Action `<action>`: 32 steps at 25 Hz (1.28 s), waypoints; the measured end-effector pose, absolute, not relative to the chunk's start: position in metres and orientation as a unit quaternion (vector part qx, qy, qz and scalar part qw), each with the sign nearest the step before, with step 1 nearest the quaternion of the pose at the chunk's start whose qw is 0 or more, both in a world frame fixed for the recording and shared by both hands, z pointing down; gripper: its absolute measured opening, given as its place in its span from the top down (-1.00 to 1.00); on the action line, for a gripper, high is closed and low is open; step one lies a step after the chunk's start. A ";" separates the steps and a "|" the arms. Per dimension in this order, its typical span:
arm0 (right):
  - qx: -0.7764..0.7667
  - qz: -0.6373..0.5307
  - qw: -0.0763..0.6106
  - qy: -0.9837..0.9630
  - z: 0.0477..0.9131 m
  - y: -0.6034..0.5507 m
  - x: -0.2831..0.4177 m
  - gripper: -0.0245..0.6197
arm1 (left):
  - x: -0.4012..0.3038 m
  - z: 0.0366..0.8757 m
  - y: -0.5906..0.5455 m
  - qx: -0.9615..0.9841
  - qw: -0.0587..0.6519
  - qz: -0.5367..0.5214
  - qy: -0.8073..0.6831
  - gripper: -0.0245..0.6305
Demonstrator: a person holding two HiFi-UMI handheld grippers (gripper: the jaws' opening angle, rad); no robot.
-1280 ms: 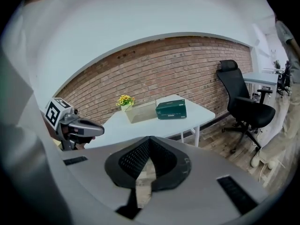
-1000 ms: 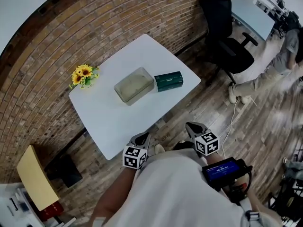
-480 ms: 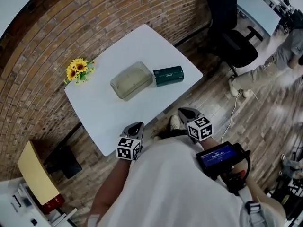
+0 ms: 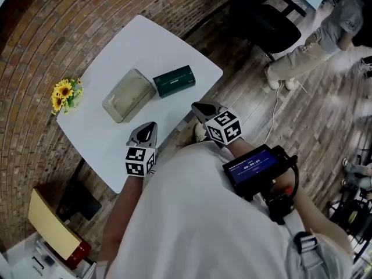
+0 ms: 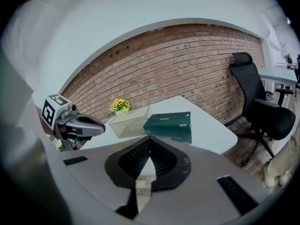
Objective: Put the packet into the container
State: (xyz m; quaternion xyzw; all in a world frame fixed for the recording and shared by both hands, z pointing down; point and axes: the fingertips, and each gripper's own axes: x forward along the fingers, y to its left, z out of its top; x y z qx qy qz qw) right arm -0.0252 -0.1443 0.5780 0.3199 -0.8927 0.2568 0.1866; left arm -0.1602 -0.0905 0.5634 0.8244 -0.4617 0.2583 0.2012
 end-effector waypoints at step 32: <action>0.333 0.323 0.179 -0.868 0.617 -0.195 0.031 0.90 | -0.068 0.603 -0.223 0.794 0.021 0.539 -0.281 0.19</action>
